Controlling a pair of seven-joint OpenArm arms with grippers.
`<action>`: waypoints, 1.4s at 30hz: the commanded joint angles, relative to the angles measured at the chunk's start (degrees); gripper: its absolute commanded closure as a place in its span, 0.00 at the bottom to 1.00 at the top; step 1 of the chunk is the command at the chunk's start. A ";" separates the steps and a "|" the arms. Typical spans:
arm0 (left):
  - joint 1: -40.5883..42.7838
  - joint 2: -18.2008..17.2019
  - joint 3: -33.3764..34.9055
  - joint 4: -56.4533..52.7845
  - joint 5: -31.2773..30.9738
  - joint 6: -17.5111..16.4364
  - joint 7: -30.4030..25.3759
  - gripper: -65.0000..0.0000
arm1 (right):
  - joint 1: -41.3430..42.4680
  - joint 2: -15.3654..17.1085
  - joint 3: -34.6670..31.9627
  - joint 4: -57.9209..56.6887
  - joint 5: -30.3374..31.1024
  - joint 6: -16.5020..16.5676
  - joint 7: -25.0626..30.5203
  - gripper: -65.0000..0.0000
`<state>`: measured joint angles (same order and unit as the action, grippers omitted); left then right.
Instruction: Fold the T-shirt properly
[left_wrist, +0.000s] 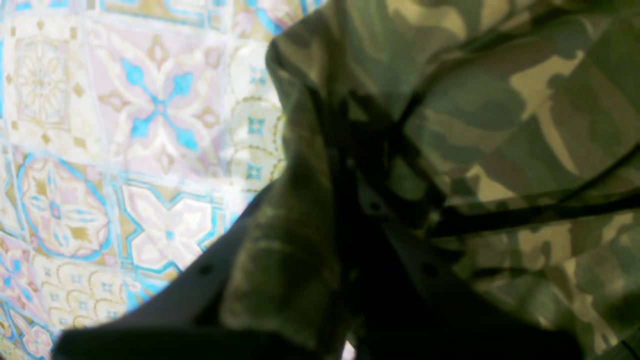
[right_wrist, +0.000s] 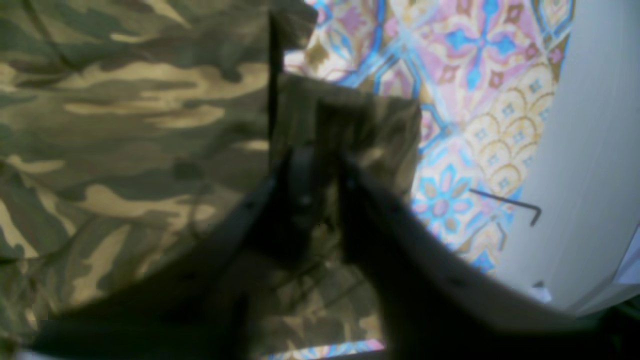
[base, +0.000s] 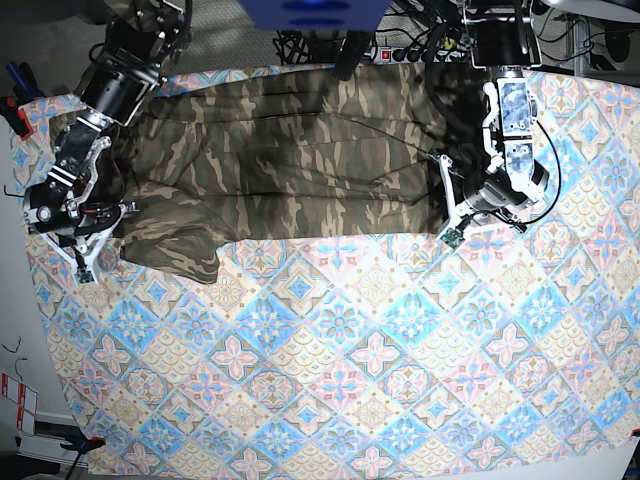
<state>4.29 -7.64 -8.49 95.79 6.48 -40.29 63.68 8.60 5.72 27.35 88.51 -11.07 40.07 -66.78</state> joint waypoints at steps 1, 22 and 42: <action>-0.91 -0.14 -0.08 1.14 -0.11 0.29 -0.43 1.00 | 1.20 0.75 -0.41 0.94 0.39 -0.07 0.45 0.69; -1.09 -0.40 -0.08 1.05 -0.11 0.29 -0.43 1.00 | 9.29 1.98 3.11 -22.97 0.30 -0.07 17.42 0.33; -1.26 -0.05 -0.17 1.05 -0.11 0.29 -0.43 1.00 | 8.94 2.86 2.49 -25.61 0.65 -0.07 10.48 0.97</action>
<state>3.81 -7.46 -8.49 95.79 6.50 -40.29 63.68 16.29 7.97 30.00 61.84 -10.52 39.86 -56.60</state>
